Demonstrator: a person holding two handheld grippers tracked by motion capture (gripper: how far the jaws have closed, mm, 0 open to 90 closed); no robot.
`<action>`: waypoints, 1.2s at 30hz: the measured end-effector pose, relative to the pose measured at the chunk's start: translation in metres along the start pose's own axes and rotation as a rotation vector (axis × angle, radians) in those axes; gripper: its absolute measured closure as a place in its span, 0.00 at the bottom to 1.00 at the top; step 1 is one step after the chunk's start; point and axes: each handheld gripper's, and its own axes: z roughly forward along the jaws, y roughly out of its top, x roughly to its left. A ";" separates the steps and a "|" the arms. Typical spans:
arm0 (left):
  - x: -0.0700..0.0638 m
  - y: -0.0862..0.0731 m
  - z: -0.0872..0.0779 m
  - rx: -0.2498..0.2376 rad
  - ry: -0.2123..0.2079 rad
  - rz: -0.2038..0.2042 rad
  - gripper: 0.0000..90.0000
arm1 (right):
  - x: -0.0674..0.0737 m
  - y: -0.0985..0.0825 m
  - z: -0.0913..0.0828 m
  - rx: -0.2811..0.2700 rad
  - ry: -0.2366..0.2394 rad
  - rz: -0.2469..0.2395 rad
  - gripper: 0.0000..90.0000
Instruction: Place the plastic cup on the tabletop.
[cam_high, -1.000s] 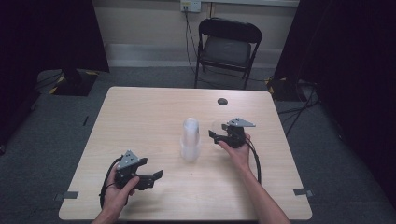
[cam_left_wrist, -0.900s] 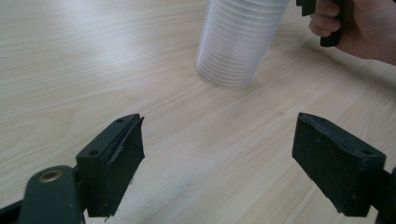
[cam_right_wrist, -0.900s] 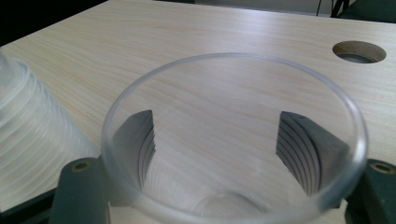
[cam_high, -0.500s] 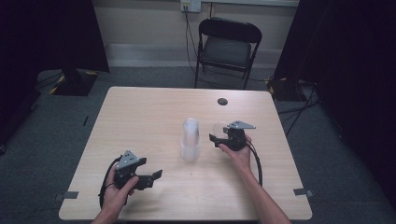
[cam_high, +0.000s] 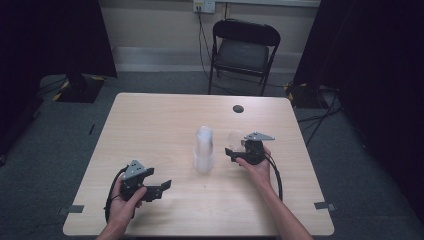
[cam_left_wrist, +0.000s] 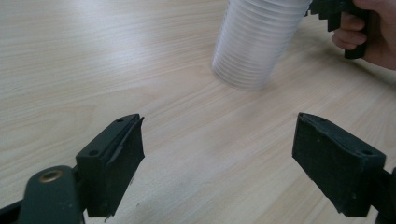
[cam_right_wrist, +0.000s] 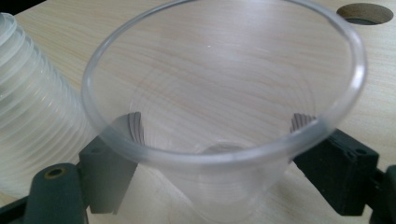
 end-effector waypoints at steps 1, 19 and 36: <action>0.001 0.000 0.000 0.000 0.003 0.000 0.18 | 0.000 0.000 -0.001 0.001 0.001 -0.002 0.19; 0.009 -0.001 -0.001 0.003 0.039 -0.013 0.19 | 0.004 0.004 -0.043 -0.004 0.013 0.003 0.18; 0.014 -0.003 -0.002 0.023 0.061 -0.019 0.19 | 0.009 -0.013 -0.086 -0.024 -0.001 0.026 0.19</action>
